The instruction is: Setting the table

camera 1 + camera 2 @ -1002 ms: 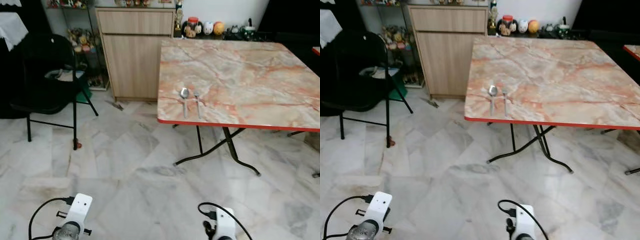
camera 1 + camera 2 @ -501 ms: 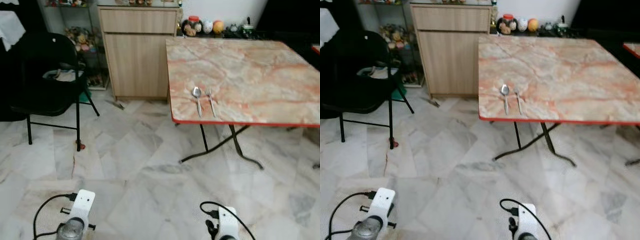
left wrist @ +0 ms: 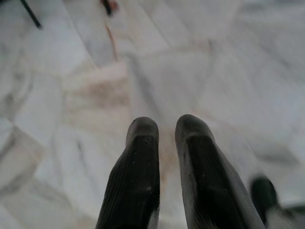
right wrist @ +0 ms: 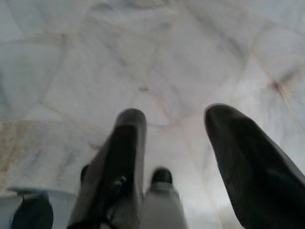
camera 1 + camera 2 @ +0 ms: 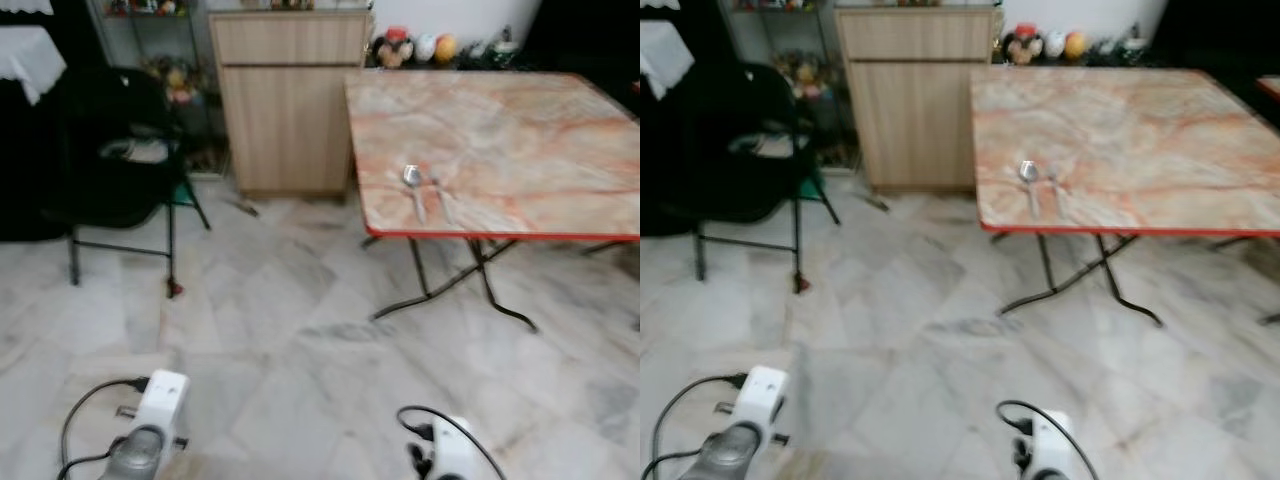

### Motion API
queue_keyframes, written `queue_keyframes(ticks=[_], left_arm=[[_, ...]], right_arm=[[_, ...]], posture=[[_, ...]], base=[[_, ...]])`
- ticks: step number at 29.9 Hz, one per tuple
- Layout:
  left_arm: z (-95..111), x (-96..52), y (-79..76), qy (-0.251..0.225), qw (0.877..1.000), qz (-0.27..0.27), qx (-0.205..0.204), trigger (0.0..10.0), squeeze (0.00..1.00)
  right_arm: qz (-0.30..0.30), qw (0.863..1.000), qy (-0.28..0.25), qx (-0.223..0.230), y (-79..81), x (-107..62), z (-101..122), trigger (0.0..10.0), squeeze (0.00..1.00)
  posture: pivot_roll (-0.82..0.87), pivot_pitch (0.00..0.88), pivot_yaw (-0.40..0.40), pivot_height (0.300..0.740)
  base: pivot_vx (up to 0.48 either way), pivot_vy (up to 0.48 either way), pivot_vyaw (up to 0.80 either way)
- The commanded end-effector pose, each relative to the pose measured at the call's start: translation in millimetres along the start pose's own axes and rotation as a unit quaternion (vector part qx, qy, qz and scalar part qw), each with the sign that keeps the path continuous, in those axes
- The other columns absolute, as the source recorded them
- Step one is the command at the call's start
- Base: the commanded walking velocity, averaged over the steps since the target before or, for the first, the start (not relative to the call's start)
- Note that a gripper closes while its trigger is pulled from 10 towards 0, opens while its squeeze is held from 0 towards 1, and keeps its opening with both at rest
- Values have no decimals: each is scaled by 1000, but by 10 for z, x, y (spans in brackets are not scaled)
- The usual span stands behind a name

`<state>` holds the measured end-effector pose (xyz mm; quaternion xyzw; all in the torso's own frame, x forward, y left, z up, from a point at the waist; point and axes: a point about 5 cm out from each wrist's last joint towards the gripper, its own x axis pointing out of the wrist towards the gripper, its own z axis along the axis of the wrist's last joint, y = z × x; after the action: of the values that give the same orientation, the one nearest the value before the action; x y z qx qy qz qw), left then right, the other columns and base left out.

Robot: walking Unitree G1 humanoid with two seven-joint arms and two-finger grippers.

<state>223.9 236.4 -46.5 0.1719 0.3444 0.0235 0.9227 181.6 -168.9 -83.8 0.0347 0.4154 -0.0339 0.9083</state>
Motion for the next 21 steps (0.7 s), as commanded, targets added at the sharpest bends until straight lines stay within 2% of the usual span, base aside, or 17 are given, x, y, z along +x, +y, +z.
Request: queue_keyframes(ticks=[1, 21], left_arm=[[-13, 1, -45, 8, 1000, -8, -5, 10000, 0], [15, 6, -58, 1, 1000, -9, -6, 10000, 0]], right_arm=[[-14, 1000, -2, 2, -106, -7, 7, 10000, 0], [-12, 1000, -3, -12, -104, -7, 12, 10000, 0]], posture=[[56, 0, -15, 740], [57, 0, -18, 740]], base=[[247, 0, 0], [268, 0, 0]])
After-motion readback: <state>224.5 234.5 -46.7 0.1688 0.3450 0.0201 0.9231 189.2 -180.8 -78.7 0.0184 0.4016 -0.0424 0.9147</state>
